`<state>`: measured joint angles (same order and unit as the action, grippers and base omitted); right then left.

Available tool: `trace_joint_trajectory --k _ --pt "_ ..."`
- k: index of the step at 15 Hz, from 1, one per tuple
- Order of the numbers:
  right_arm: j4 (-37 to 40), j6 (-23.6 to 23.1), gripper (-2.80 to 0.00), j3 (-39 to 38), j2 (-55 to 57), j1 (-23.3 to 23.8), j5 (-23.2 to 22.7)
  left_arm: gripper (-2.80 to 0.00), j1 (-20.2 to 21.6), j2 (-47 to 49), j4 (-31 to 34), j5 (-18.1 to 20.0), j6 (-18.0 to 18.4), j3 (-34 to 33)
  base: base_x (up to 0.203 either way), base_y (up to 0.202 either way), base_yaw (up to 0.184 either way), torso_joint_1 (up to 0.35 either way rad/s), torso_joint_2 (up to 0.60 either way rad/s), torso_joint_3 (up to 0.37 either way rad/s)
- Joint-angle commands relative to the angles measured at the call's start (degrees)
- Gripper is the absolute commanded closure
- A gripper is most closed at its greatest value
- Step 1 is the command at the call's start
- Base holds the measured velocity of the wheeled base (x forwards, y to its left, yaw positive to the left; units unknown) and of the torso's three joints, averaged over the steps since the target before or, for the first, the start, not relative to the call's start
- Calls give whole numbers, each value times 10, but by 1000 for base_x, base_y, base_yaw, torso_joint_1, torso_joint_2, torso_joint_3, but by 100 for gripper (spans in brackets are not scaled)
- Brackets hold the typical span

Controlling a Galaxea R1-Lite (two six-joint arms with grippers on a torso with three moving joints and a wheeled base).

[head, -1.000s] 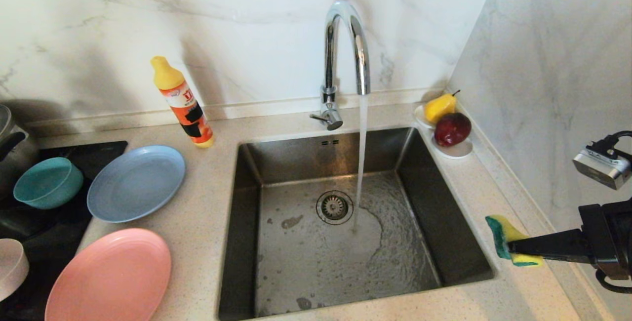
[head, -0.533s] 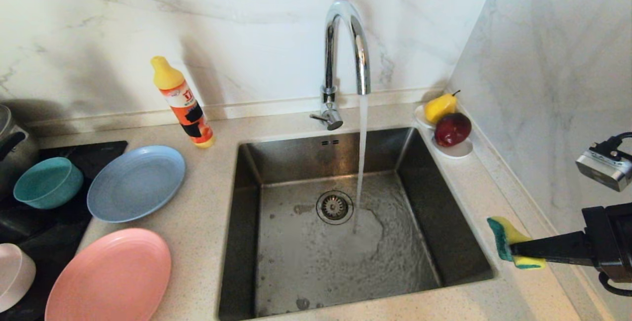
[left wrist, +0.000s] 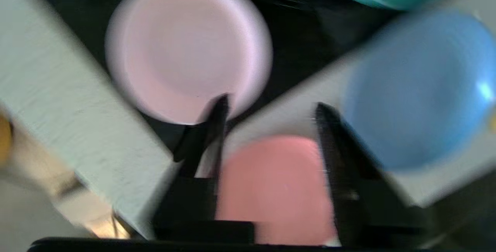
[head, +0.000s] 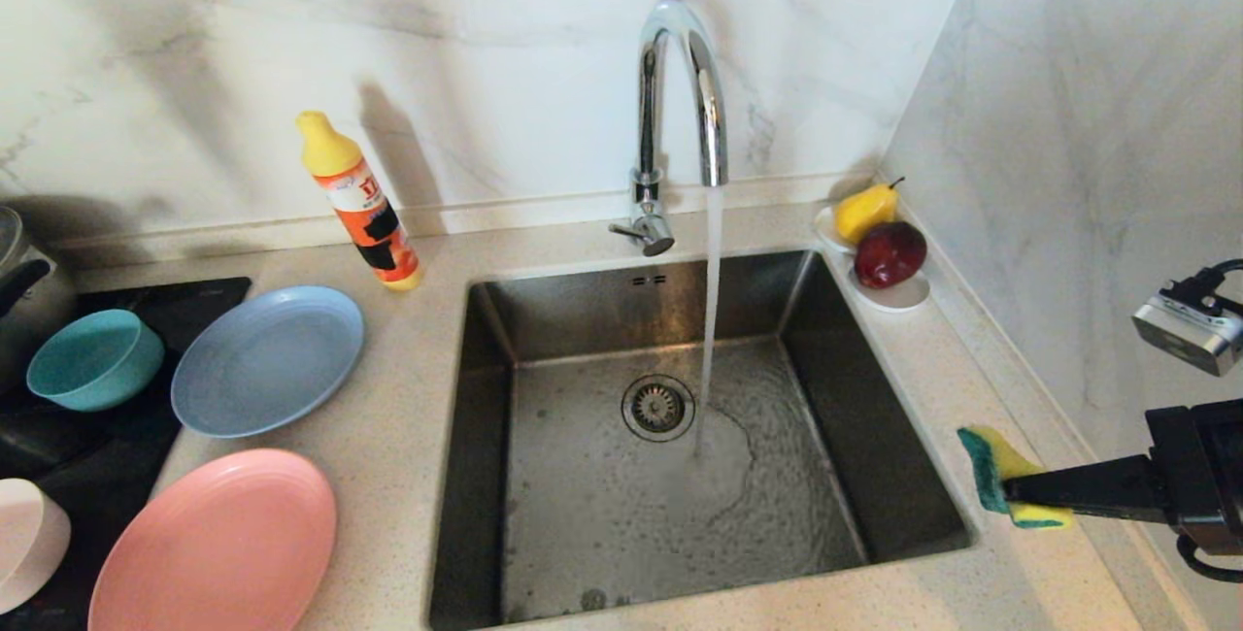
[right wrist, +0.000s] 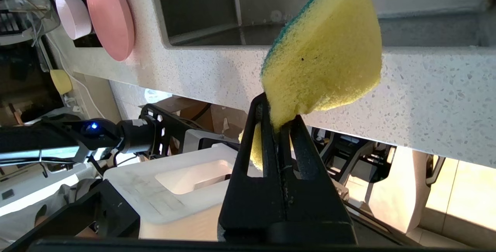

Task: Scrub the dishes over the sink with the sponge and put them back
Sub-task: Place the bowl on the table, then wash the plate

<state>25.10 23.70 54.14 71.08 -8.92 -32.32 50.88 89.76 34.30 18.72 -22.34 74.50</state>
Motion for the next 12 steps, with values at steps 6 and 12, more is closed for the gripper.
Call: trace_joint_trajectory --k 6,12 --pt "3 0 0 -8 -10 1 0 0 -246 -9 -4 -117 13 13 0 0 0 0 0 0" --pt "1 0 0 -9 -4 2 0 -280 -282 82 -25 -156 11 9 0 0 0 0 0 0"
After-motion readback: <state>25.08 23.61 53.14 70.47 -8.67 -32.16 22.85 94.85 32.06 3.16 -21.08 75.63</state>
